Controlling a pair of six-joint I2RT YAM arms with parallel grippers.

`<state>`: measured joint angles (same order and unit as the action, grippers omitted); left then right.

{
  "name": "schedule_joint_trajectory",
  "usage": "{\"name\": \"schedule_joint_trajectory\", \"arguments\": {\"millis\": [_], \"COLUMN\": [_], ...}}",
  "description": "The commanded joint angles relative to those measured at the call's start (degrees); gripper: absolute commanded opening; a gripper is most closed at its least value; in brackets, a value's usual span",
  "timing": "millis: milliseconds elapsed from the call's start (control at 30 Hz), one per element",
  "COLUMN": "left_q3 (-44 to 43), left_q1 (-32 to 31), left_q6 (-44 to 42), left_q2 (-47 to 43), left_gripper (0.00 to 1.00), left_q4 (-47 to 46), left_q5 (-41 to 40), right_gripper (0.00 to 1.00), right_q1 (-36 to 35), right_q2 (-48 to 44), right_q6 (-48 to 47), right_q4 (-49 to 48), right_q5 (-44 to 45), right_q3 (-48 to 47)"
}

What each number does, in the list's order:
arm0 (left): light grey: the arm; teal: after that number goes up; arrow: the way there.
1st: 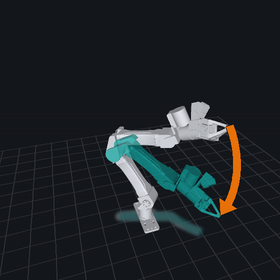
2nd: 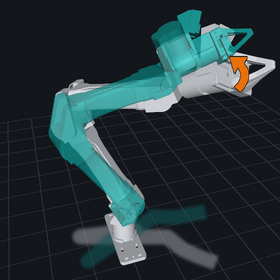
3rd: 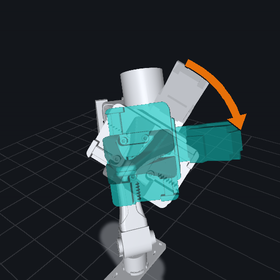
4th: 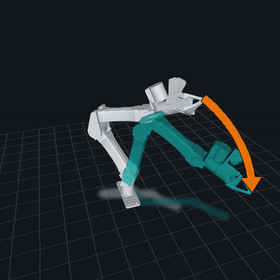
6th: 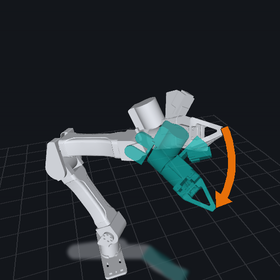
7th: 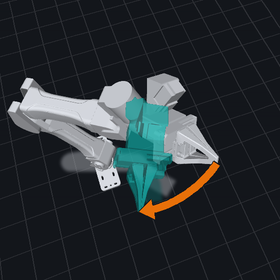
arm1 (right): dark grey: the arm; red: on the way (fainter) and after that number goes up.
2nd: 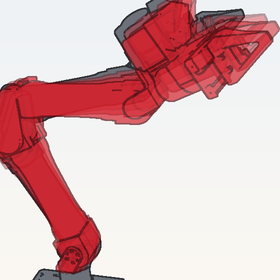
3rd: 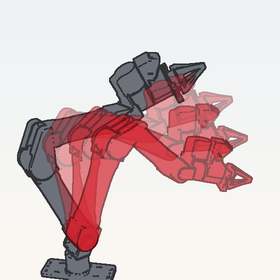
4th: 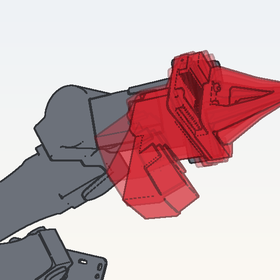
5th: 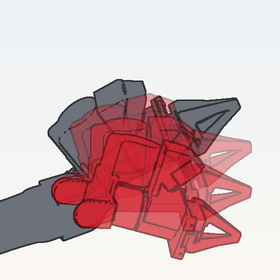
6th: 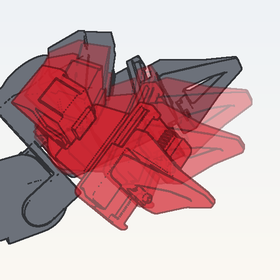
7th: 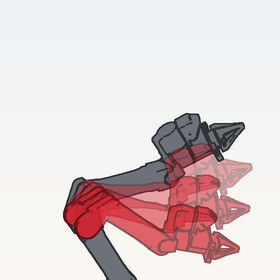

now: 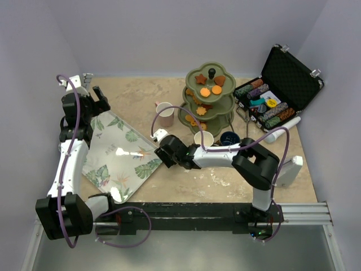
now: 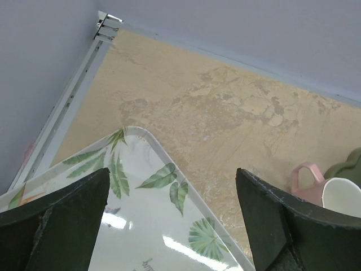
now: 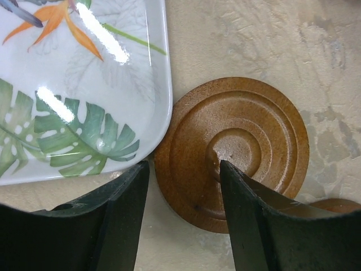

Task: Serve the afternoon tea
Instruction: Move the coaster to the center of the board.

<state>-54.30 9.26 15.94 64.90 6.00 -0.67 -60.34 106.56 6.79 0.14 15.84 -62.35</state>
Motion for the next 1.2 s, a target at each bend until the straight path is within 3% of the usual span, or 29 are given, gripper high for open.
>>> {"name": "schedule_joint_trajectory", "arguments": {"millis": [0, 467, 800, 1167], "left_q3": [-0.01, -0.1, 0.07, -0.01], "left_q1": [-0.12, -0.03, -0.2, -0.38], "left_q6": [0.84, 1.02, 1.11, 1.11], "left_q2": [-0.39, -0.48, -0.66, -0.66], "left_gripper": [0.98, 0.98, 0.98, 0.97], "left_q4": [-2.75, -2.75, -2.84, -2.92], "left_q5": [0.4, 1.81, 1.98, 1.98], "right_gripper": [0.57, 0.47, 0.45, 0.45], "right_q1": [-0.48, -0.83, -1.1, -1.19], "right_q2": [0.92, 2.43, 0.49, -0.74], "right_q6": [-0.81, 7.71, 11.4, 10.97], "right_q4": [-2.08, 5.57, 8.38, 7.33], "right_q5": [-1.69, 2.62, 7.63, 7.28], "right_q3": [-0.67, -2.34, -0.76, -0.49]}}
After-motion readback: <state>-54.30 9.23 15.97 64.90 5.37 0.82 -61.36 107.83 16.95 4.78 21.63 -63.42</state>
